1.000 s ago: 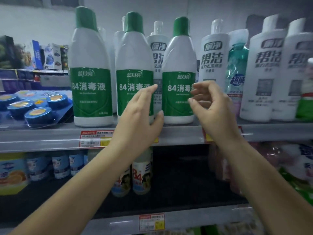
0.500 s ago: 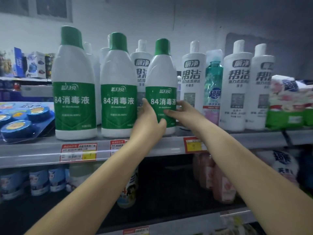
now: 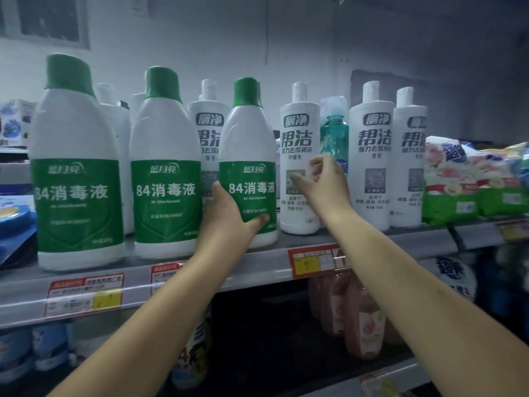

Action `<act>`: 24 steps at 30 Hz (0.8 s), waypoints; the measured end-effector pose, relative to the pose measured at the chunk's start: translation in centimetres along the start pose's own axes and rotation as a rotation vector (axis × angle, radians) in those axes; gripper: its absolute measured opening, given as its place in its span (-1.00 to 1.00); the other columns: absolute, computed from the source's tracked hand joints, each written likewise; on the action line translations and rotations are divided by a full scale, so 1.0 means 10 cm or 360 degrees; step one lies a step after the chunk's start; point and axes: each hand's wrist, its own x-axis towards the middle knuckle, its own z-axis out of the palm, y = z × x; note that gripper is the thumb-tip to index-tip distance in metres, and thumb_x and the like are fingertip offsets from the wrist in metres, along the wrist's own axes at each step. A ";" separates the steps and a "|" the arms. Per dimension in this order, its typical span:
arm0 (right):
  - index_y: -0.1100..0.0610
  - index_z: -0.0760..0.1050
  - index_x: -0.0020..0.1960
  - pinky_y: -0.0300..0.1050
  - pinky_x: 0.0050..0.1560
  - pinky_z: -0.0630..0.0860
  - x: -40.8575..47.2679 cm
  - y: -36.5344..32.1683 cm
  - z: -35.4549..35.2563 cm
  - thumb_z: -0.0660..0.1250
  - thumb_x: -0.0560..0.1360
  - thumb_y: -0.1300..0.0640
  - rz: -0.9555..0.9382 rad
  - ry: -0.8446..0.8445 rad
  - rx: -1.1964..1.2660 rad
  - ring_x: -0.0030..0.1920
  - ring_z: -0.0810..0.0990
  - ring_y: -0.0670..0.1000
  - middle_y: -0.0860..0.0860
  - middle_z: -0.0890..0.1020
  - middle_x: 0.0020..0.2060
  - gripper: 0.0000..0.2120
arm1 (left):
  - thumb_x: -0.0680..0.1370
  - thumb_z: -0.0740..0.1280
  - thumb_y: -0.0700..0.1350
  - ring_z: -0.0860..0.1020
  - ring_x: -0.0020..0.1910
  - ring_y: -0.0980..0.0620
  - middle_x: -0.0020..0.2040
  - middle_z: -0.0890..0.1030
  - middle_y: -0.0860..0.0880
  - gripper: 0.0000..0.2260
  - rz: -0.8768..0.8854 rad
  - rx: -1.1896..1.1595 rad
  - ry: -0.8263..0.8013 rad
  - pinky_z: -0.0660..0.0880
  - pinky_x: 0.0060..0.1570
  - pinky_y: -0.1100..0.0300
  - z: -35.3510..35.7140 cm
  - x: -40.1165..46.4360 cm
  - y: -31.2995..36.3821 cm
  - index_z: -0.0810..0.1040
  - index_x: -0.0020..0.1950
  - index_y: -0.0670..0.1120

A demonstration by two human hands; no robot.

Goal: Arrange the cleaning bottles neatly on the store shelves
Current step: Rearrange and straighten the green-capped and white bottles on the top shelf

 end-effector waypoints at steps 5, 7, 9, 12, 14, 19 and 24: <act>0.16 0.19 0.29 -0.22 0.01 0.44 0.31 0.14 0.00 0.46 0.37 0.03 0.0096 -0.0030 0.0256 0.10 0.43 0.00 0.07 0.42 0.16 -0.35 | 0.33 0.51 -0.01 0.48 0.00 0.01 0.05 0.48 0.04 -0.42 0.0006 -0.0057 -0.0001 0.41 -0.01 0.13 0.01 0.01 -0.02 0.22 0.16 -0.04; 0.08 0.21 0.15 -0.30 -0.17 0.42 0.37 0.19 0.05 0.48 0.35 0.07 0.0109 -0.0153 0.0455 -0.01 0.48 -0.04 -0.02 0.47 0.01 -0.46 | 0.32 0.52 -0.01 0.49 0.01 -0.01 0.06 0.49 0.03 -0.41 -0.0017 -0.0056 0.0004 0.41 0.00 0.12 0.01 0.03 -0.01 0.22 0.15 -0.05; 0.02 0.27 0.01 -0.21 -0.13 0.48 0.44 0.27 0.10 0.51 0.32 0.06 0.0102 -0.0205 0.0510 -0.03 0.54 -0.01 -0.06 0.51 -0.07 -0.54 | 0.32 0.52 -0.02 0.47 -0.01 0.01 0.03 0.47 0.04 -0.41 -0.0021 -0.0049 0.0016 0.39 -0.03 0.14 0.02 0.02 0.00 0.21 0.14 -0.07; 0.03 0.39 0.01 -0.24 -0.22 0.49 0.49 0.33 0.12 0.51 0.30 0.05 0.0056 -0.0207 0.0510 -0.12 0.57 -0.04 -0.06 0.57 -0.09 -0.61 | 0.31 0.52 -0.04 0.46 -0.01 0.02 0.01 0.45 0.05 -0.42 -0.0027 -0.0052 0.0029 0.37 -0.04 0.15 0.05 0.02 0.03 0.20 0.11 -0.08; 0.11 0.45 0.09 -0.31 -0.32 0.45 0.52 0.35 0.11 0.52 0.29 0.05 0.0037 -0.0163 0.0521 -0.19 0.56 -0.11 -0.04 0.59 -0.06 -0.56 | 0.31 0.52 -0.04 0.47 -0.01 0.02 0.02 0.46 0.04 -0.42 -0.0040 -0.0053 0.0028 0.38 -0.05 0.15 0.07 0.03 0.04 0.19 0.10 -0.08; 0.12 0.39 0.15 -0.32 -0.31 0.44 0.51 0.42 0.02 0.50 0.29 0.02 -0.0055 -0.0058 0.0552 -0.13 0.57 -0.12 -0.05 0.59 0.00 -0.48 | 0.30 0.53 -0.05 0.48 -0.10 0.05 -0.12 0.45 0.13 -0.41 -0.0077 -0.0003 0.0024 0.40 -0.10 0.15 0.10 0.04 0.12 0.19 0.09 -0.09; 0.09 0.39 0.16 -0.13 -0.12 0.55 0.53 0.39 -0.20 0.51 0.23 -0.06 -0.0066 -0.0040 0.0581 -0.06 0.61 -0.06 -0.07 0.60 0.01 -0.42 | 0.29 0.53 0.00 0.47 -0.11 0.03 -0.15 0.41 0.12 -0.37 -0.0131 0.0133 0.0013 0.44 -0.11 0.11 0.16 0.07 0.18 0.15 0.10 -0.09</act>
